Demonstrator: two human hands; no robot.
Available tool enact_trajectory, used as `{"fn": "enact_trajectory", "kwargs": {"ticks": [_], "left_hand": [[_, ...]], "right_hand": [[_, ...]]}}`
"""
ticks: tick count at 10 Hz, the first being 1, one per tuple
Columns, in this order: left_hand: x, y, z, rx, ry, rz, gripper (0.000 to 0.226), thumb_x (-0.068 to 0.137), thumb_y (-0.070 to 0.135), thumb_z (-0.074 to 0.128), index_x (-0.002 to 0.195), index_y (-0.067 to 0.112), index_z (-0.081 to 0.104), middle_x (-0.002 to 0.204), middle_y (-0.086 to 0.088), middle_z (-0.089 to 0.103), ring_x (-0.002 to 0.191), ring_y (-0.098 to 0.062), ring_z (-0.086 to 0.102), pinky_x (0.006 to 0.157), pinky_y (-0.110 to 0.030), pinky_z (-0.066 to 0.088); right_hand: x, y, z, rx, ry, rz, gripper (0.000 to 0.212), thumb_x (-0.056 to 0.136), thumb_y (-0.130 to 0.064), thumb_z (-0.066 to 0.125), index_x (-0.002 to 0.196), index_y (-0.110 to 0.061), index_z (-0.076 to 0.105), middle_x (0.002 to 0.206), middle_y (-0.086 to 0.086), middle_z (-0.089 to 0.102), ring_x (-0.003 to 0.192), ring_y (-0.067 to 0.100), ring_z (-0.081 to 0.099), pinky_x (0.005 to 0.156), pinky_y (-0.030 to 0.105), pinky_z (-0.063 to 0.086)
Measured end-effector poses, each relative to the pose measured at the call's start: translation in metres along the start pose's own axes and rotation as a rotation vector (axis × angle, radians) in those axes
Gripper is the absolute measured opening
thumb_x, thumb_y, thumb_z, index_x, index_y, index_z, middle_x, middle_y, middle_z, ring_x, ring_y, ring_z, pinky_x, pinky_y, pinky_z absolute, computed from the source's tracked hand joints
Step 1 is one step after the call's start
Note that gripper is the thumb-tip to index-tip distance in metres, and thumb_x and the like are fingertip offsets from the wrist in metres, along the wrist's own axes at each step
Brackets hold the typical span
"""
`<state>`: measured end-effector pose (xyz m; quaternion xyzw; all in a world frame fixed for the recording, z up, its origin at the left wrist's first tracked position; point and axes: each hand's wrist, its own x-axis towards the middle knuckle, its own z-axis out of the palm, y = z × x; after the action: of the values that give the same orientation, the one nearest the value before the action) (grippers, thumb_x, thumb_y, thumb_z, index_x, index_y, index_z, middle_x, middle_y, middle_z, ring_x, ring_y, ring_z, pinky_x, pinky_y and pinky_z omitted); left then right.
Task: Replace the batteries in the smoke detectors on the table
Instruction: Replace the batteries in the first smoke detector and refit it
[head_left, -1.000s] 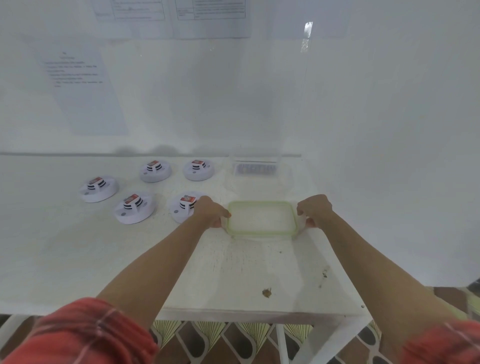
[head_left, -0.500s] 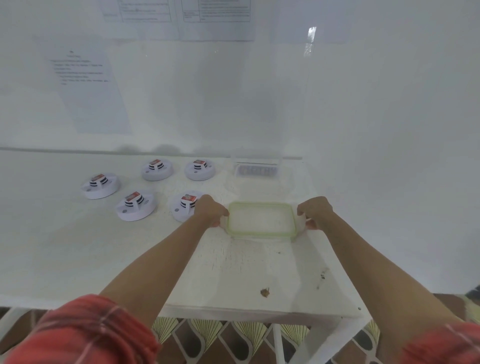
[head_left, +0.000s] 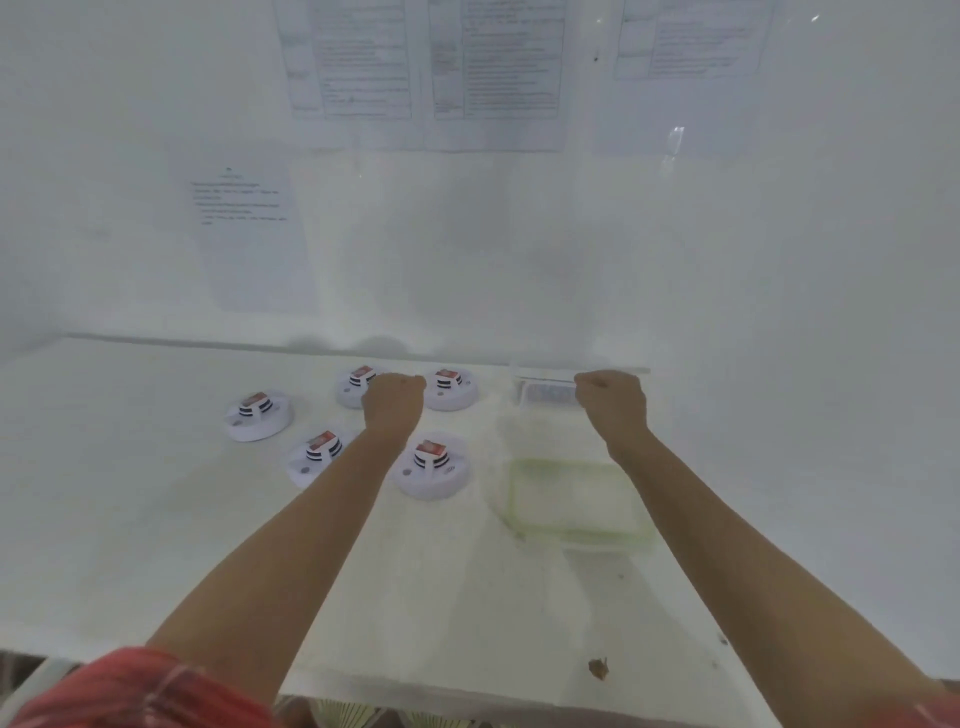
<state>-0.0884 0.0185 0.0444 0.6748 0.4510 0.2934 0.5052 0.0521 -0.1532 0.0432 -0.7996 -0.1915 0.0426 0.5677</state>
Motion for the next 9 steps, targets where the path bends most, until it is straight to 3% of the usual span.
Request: {"fn": "enact_trajectory", "kwargs": {"ticks": [1,2,3,4,5,6,7,8,9], "left_hand": [[0.011,-0.014,-0.013,-0.031,-0.037,-0.051,0.031,0.093,0.015,0.048,0.063,0.021,0.042,0.069,0.005,0.044,0.090,-0.020,0.046,0.074,-0.029,0.041],[0.023,-0.032,-0.023,-0.031,-0.084,-0.066,0.030,0.093,0.014,0.049,0.064,0.020,0.044,0.070,0.004,0.046,0.088,-0.021,0.046,0.066,-0.027,0.040],[0.030,-0.045,-0.023,0.031,-0.154,-0.062,0.031,0.093,0.011,0.050,0.063,0.016,0.045,0.075,-0.006,0.049,0.084,-0.020,0.043,0.066,-0.028,0.034],[0.035,-0.052,-0.023,0.109,-0.244,-0.038,0.023,0.095,0.011,0.046,0.073,0.014,0.051,0.096,-0.006,0.050,0.091,-0.019,0.045,0.077,-0.026,0.034],[0.037,-0.061,-0.017,0.157,-0.339,-0.001,0.027,0.096,0.010,0.043,0.071,0.019,0.047,0.083,0.009,0.044,0.092,-0.017,0.044,0.080,-0.026,0.034],[0.038,-0.072,-0.012,0.121,-0.385,-0.041,0.028,0.094,0.008,0.043,0.069,0.022,0.045,0.083,0.004,0.047,0.073,-0.010,0.041,0.059,-0.020,0.031],[0.034,-0.078,-0.013,0.073,-0.411,-0.069,0.028,0.097,0.011,0.039,0.120,0.011,0.055,0.131,-0.007,0.050,0.088,-0.012,0.051,0.067,-0.018,0.041],[0.031,-0.083,-0.016,0.092,-0.423,-0.041,0.036,0.099,0.014,0.035,0.133,0.011,0.046,0.146,-0.008,0.040,0.119,-0.019,0.048,0.101,-0.029,0.037],[0.026,-0.086,-0.017,0.073,-0.435,-0.021,0.038,0.100,0.013,0.033,0.137,0.012,0.042,0.149,-0.006,0.035,0.112,-0.017,0.046,0.086,-0.021,0.031]], "right_hand": [[-0.012,-0.010,0.045,0.098,-0.150,0.018,0.018,0.084,-0.004,0.055,0.079,0.008,0.067,0.074,0.028,0.053,0.069,0.019,0.048,0.054,0.022,0.034],[-0.019,-0.010,0.086,0.118,-0.242,0.113,0.026,0.084,-0.007,0.055,0.059,-0.013,0.054,0.065,0.007,0.050,0.072,0.019,0.046,0.065,0.030,0.035],[-0.022,-0.004,0.116,0.075,-0.292,0.213,0.023,0.086,-0.008,0.051,0.063,-0.012,0.052,0.075,0.009,0.052,0.080,0.023,0.048,0.067,0.028,0.034],[-0.030,-0.003,0.136,0.001,-0.275,0.272,0.023,0.090,-0.007,0.045,0.098,0.008,0.061,0.105,0.023,0.060,0.097,0.033,0.056,0.073,0.027,0.032],[-0.033,0.000,0.147,-0.097,-0.322,0.281,0.025,0.094,-0.008,0.037,0.102,0.001,0.060,0.110,0.019,0.057,0.091,0.022,0.047,0.077,0.027,0.033],[-0.034,0.006,0.153,-0.185,-0.348,0.295,0.032,0.095,-0.007,0.032,0.067,-0.018,0.040,0.087,0.009,0.047,0.092,0.018,0.040,0.079,0.026,0.032],[-0.041,0.008,0.157,-0.182,-0.295,0.309,0.031,0.094,0.000,0.030,0.070,-0.010,0.046,0.102,0.013,0.057,0.100,0.022,0.048,0.079,0.023,0.031],[-0.050,0.011,0.159,-0.153,-0.263,0.283,0.036,0.096,-0.004,0.030,0.124,-0.002,0.053,0.140,0.012,0.046,0.128,0.025,0.043,0.103,0.028,0.032],[-0.056,0.015,0.163,-0.049,-0.233,0.300,0.042,0.096,-0.007,0.032,0.137,-0.009,0.043,0.146,0.007,0.040,0.134,0.022,0.038,0.112,0.031,0.028]]}}
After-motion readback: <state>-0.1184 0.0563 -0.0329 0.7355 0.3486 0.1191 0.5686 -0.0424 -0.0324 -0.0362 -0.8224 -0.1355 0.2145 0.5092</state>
